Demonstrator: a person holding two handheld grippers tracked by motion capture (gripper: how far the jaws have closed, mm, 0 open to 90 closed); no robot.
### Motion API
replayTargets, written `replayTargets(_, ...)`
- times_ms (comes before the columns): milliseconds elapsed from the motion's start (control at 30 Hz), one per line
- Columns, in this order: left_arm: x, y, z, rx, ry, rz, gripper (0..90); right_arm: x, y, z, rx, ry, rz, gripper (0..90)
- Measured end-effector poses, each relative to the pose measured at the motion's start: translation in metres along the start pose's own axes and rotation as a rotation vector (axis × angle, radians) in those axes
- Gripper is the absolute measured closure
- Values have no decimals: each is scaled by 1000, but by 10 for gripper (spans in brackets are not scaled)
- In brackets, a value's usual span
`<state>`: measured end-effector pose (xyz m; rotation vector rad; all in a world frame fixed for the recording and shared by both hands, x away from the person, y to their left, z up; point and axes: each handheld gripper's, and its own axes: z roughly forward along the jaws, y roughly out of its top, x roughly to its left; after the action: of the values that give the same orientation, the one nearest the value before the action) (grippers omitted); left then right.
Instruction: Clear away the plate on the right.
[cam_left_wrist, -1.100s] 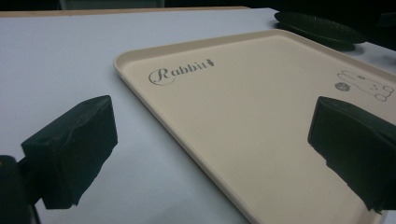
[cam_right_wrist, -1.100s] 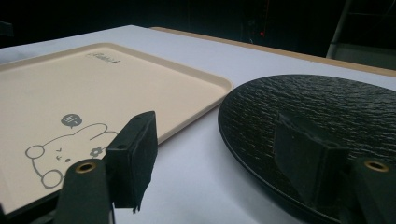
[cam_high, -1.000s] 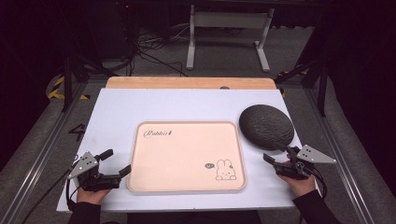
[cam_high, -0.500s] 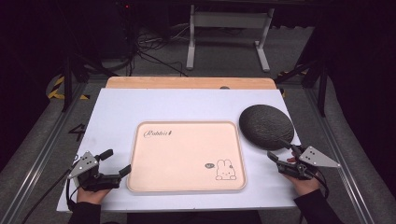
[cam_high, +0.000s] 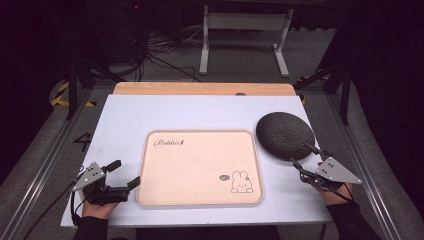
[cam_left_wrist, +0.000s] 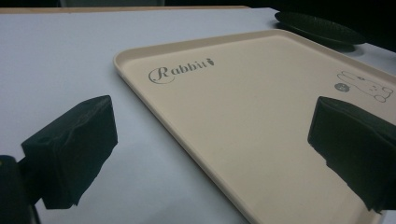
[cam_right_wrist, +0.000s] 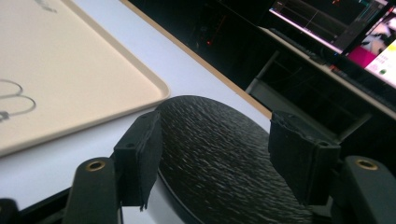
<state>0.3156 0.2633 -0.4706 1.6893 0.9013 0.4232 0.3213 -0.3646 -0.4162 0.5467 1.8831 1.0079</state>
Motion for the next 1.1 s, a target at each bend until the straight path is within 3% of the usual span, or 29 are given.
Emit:
replayTargets(267,0,0,0,1,1,1,22,13,5,0,42,-37,-187,366)
replayTargets(467,0,0,0,1,1,0,22,19,4,1,55,-86,-274,333)
replayTargets(567,0,0,0,2,0,0,22,20,3,2,72,-94,-291,322)
replayTargets(900,0,0,0,4,-6,-3,22,47,-14,15,189,-111,-587,394)
replayTargets(967,0,0,0,4,-6,-8,23,48,-15,15,197,-112,-599,399)
replayTargets(1100,0,0,1,6,-11,-4,24,51,-20,18,212,-129,-686,400)
